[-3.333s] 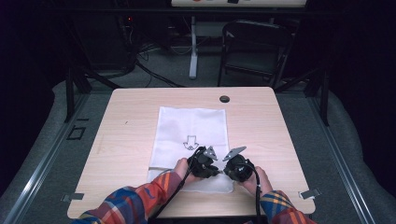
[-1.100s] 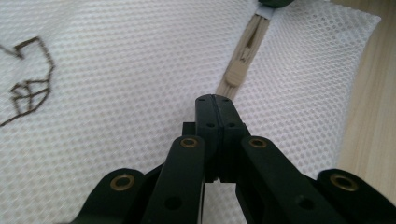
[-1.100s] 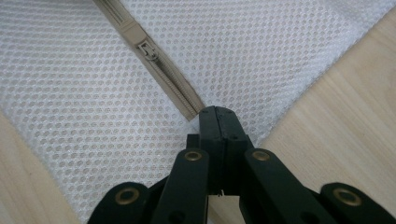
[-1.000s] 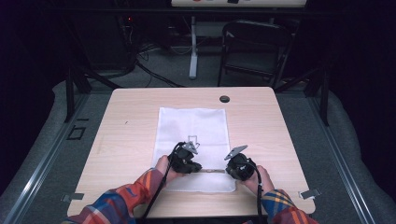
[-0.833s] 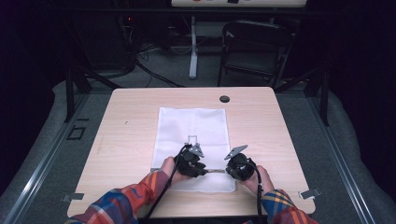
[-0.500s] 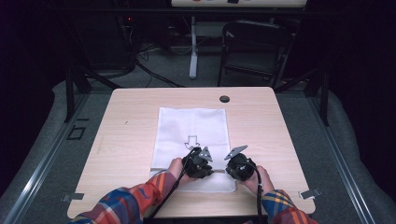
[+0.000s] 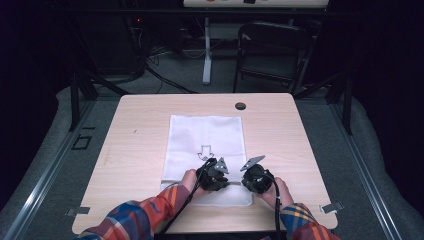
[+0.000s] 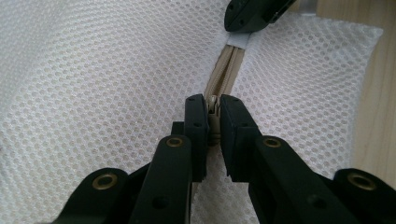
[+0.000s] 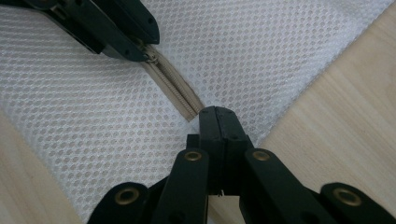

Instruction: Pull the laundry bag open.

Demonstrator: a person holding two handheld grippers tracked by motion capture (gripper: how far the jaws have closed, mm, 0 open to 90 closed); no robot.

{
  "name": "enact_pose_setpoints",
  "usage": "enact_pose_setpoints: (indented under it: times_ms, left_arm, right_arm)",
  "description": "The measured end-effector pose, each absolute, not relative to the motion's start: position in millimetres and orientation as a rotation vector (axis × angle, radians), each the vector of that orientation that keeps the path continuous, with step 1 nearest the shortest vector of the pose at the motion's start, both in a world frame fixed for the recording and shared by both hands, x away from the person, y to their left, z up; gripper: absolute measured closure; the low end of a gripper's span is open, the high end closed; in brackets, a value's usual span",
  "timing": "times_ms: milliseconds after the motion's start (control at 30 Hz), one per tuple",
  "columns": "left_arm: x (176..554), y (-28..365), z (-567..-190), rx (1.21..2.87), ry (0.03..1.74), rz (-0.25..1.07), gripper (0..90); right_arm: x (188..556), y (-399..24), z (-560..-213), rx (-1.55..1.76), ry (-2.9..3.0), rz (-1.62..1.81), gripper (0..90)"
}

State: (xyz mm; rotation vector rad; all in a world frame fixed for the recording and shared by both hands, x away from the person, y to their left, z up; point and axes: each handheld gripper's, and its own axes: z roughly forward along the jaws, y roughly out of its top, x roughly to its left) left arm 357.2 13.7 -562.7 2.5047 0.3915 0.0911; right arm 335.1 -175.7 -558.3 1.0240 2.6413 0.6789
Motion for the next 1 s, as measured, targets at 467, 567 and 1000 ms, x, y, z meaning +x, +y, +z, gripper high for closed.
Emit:
enact_pose_setpoints:
  times_ms: [467,567,1000]
  left_arm:
    - [360.6,30.3,-555.9,2.527,0.439,0.036,81.8]
    - [361.3,33.6,-555.1,2.532,0.445,0.019,81.8]
    - [364.4,36.4,-557.1,2.52,0.49,-0.022,81.5]
  right_arm:
    - [335.5,-176.1,-558.6,1.035,2.645,0.695,90.0]
    - [335.5,-175.7,-558.2,1.018,2.646,0.678,90.0]
    - [334.2,-167.0,-555.2,0.992,2.636,0.698,90.0]
